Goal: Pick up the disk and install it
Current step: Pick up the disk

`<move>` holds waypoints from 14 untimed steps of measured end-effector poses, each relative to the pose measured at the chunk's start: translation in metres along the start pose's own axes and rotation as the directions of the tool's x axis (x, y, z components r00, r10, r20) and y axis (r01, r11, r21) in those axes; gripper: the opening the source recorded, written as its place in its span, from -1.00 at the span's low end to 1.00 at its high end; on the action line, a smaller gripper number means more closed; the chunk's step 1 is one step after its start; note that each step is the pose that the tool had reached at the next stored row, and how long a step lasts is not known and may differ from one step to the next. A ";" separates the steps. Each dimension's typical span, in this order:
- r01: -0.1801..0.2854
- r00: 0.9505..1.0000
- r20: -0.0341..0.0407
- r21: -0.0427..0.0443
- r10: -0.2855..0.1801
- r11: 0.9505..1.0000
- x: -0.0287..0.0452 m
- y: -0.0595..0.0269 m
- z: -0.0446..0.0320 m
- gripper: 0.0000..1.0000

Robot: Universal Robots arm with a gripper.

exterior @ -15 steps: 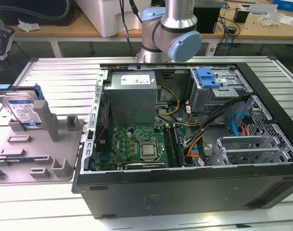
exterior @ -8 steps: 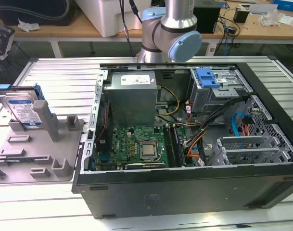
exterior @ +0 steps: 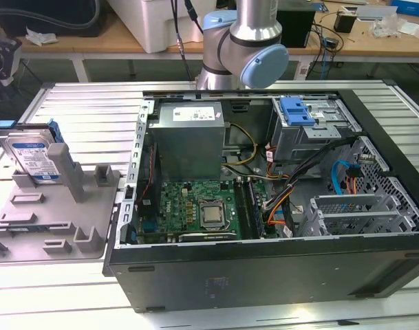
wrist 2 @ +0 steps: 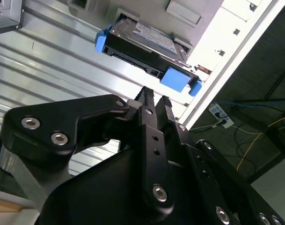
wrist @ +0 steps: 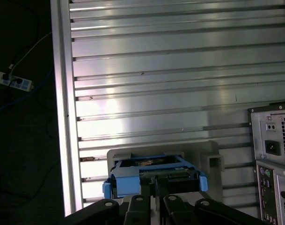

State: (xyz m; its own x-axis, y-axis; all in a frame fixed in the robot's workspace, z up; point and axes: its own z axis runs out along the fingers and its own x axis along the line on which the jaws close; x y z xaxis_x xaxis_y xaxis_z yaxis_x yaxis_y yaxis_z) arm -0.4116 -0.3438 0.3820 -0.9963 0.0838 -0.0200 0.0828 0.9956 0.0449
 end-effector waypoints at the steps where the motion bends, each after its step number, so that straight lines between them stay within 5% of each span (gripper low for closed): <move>1: 0.000 1.000 0.000 0.000 0.000 1.000 0.0001 0.0000 0.0000 -0.51; 5: 0.000 1.000 0.000 0.000 0.000 1.000 0.0010 -0.0001 0.0000 -0.49; 10: 0.000 1.000 0.000 0.000 0.000 1.000 0.0018 -0.0001 0.0000 -0.12; 14: 0.031 1.000 -0.002 0.000 -0.031 1.000 0.0020 0.0001 0.0001 -0.12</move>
State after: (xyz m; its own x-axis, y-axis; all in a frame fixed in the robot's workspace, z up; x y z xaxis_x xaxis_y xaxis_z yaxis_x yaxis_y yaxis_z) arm -0.4136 -0.3436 0.3818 -0.9984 0.0532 -0.0197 0.0523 0.9976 0.0447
